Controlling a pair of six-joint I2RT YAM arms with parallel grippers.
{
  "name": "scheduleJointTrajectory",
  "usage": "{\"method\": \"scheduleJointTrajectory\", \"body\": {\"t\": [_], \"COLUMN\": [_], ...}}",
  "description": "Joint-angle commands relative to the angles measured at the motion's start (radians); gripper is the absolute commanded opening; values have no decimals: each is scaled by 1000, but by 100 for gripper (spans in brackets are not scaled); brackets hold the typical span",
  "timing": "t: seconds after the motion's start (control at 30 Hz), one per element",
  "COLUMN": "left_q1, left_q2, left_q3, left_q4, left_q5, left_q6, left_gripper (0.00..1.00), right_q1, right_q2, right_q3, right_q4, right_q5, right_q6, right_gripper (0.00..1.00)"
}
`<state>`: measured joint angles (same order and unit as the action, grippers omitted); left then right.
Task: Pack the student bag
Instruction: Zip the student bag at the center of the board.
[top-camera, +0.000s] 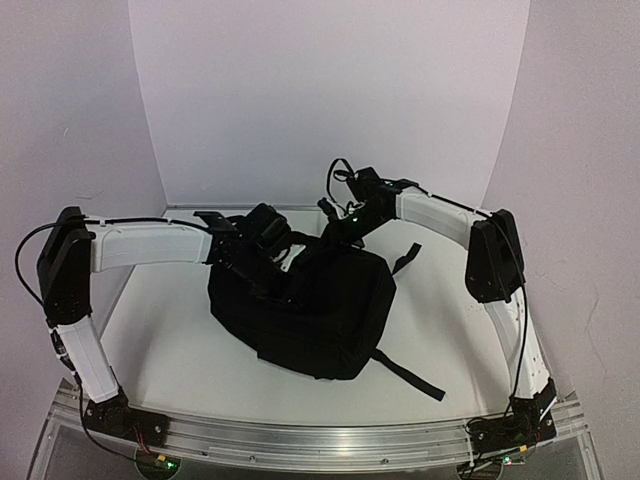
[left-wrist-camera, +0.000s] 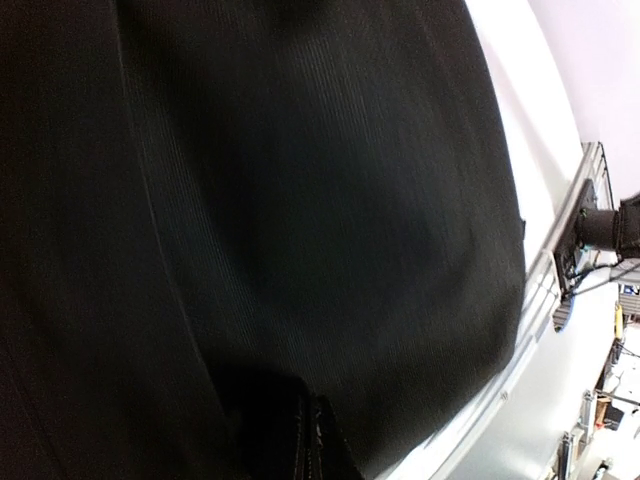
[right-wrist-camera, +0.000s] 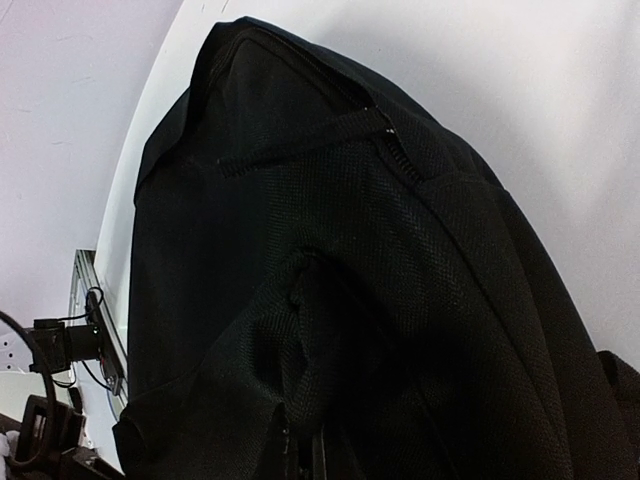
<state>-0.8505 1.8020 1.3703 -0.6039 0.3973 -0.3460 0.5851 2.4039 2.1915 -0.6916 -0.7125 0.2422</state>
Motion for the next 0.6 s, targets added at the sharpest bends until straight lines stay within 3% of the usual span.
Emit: {"method": "scheduleJointTrajectory", "body": {"t": [0.0, 0.27, 0.57], "left_q1": [-64, -71, -71], "left_q2": [-144, -288, -142], "left_q3": [-113, -264, -190], "left_q4": [-24, -9, -8], "left_q5": [87, -2, -18], "left_q6": [-106, -190, -149], "left_gripper": [0, 0, 0], "right_q1": [-86, -102, -102], "right_q2": [39, 55, 21], "right_q3": [107, 146, 165], "right_q4": [111, 112, 130], "right_q5": [163, 175, 105], "right_q6": [-35, -53, -37], "right_gripper": [0, 0, 0]}}
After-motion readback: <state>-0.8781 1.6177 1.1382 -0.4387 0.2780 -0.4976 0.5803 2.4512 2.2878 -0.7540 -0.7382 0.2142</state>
